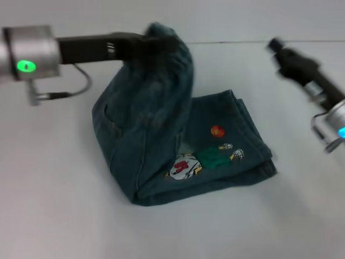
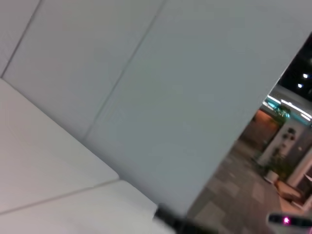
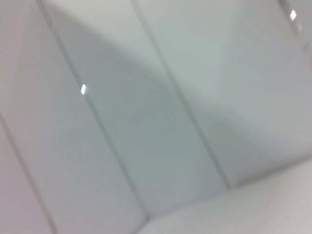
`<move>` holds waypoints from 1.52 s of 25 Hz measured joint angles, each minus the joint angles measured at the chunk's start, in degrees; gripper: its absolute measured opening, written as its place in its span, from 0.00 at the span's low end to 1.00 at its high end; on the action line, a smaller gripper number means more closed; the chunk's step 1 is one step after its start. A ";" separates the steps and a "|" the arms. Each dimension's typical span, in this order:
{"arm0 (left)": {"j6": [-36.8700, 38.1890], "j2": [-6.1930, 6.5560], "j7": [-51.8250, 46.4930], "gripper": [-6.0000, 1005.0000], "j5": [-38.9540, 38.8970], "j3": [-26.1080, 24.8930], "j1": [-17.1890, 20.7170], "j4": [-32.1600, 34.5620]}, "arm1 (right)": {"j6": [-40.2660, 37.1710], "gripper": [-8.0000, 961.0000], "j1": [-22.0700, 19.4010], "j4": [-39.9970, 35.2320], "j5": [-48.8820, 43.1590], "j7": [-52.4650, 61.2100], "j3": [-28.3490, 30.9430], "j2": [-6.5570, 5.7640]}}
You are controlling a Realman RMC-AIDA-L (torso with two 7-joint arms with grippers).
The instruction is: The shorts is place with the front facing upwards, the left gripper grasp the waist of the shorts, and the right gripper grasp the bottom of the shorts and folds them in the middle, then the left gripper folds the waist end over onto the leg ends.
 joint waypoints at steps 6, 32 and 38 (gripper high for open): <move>-10.44 -3.54 3.35 0.14 -0.11 12.42 -1.57 -2.83 | -6.69 0.01 -2.54 -2.90 5.67 3.07 3.57 -0.78; -20.59 -3.54 11.41 0.56 -17.89 26.25 6.00 -7.10 | -8.96 0.02 -2.93 -9.82 8.50 8.78 -10.11 -1.06; -9.13 -3.46 20.70 0.88 -20.49 13.96 15.92 -5.72 | -14.42 0.16 -3.21 -24.40 8.42 23.62 -29.46 -0.66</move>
